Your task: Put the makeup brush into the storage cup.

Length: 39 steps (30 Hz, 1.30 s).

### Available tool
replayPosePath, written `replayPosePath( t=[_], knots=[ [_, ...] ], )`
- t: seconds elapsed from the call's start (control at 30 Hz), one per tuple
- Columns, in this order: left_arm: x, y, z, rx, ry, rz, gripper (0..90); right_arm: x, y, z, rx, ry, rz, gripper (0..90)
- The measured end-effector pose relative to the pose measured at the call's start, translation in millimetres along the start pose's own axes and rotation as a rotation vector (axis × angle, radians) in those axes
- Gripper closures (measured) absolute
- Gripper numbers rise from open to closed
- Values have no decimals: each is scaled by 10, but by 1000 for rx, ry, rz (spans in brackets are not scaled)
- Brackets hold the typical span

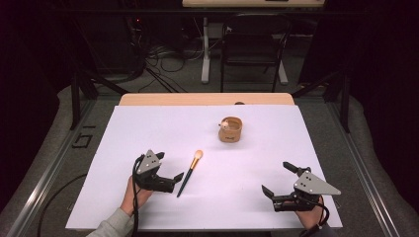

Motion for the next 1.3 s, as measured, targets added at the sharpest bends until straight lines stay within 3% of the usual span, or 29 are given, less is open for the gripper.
replayPosePath(
  t=[0.3,0.73,1.13,1.3],
  knots=[
    [-10,137,-118,-112,-8,38,2,2,-2,-3,13,2,-5,0],
    [-15,374,-124,-189,39,41,3,7,-2,-2,12,2,-7,0],
    [-57,534,-194,-302,17,69,3,1,2,6,11,7,-1,0],
    [-86,593,-225,-342,5,107,3,1,0,10,19,14,-6,0]
  ],
)
Point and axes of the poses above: each handheld gripper's, and its own axes: z roughly backward along the jaws, y roughly out of its top, x roughly to its right, the point moved 1 cm from there along -z, roughly forward along the jaws, and after that the axes turned 13 degrees about -x, right-handed, at the moved point
